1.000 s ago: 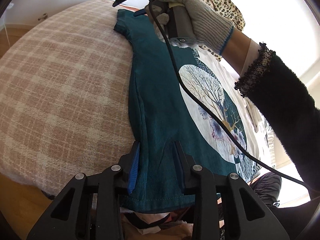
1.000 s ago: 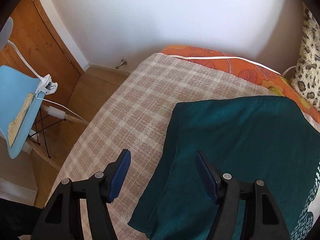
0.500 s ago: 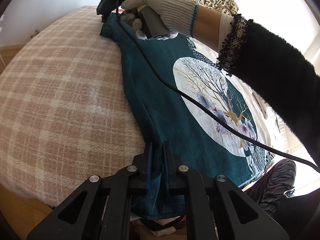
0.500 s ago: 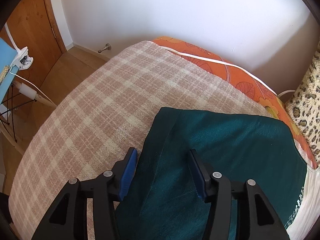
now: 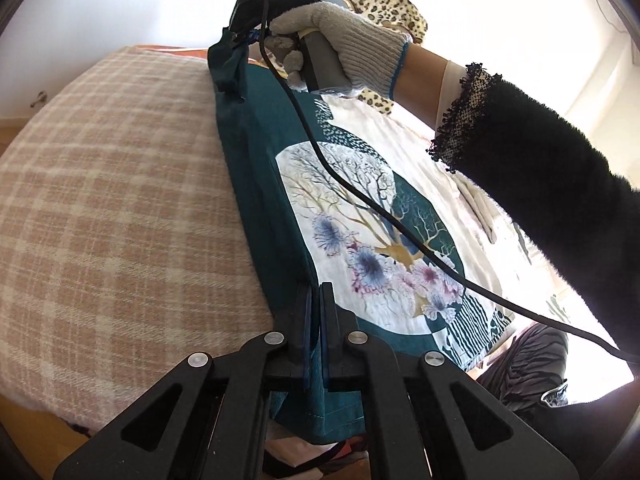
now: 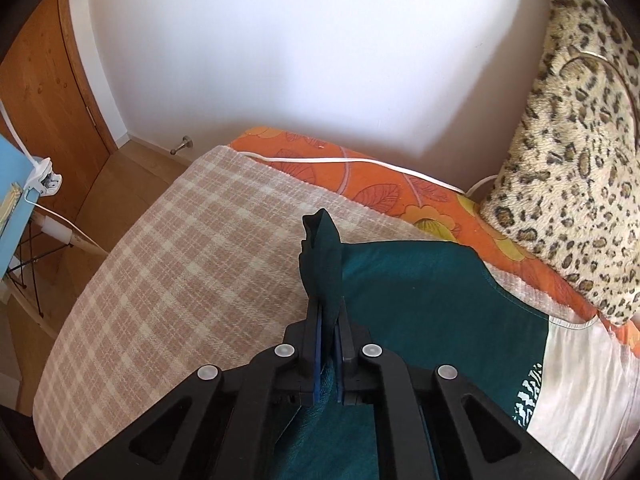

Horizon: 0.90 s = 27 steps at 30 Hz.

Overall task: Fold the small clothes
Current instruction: 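Fold the dark green side edge over toward the shirt's middle with both tools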

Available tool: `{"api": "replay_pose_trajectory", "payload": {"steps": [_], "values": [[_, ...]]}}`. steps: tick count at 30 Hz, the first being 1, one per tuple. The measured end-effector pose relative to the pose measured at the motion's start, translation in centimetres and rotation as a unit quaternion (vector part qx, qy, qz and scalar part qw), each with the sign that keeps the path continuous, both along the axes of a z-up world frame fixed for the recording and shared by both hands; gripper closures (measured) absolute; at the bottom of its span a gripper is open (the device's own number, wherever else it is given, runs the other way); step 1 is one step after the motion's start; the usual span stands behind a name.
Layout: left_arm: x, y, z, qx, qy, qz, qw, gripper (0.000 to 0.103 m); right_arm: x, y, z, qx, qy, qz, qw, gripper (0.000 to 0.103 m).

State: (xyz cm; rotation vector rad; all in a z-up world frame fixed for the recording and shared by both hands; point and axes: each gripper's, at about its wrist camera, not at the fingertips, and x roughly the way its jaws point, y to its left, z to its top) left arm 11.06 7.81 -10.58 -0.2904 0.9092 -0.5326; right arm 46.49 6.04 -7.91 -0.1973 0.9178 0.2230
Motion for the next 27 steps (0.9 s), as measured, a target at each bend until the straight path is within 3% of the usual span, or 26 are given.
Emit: {"api": "replay_pose_trajectory", "payload": {"steps": [5, 10, 14, 17, 23, 25, 27], "values": [[0.2, -3.8, 0.2, 0.016, -0.005, -0.039, 0.9991, 0.101, -1.6, -4.8, 1.7, 0.009, -0.017, -0.029, 0.999, 0.101], [-0.4, -5.7, 0.0, 0.038, -0.013, -0.069, 0.9968, 0.101, -3.7, -10.3, 0.9, -0.004, -0.037, -0.071, 0.997, 0.101], [-0.9, -7.4, -1.2, 0.039, 0.009, -0.092, 0.995, 0.101, -3.8, -15.4, -1.5, 0.001, -0.01, -0.117, 0.993, 0.101], [-1.1, -8.6, -1.9, 0.051, 0.014, -0.111, 0.9924, 0.101, -3.6, -18.1, -2.6, 0.032, 0.007, -0.139, 0.99, 0.101], [-0.9, -9.0, -1.7, 0.029, 0.02, -0.118, 0.9924, 0.099, -3.8, -18.9, -2.3, 0.046, 0.0, -0.136, 0.99, 0.1], [-0.4, -8.4, -1.1, 0.01, 0.033, -0.101, 0.9943, 0.089, -3.7, -19.0, -1.7, 0.036, -0.006, -0.136, 0.99, 0.099], [0.2, -7.2, 0.0, -0.016, 0.032, -0.079, 0.9962, 0.084, -3.6, -19.0, -0.7, 0.004, -0.022, -0.152, 0.988, 0.084]]}}
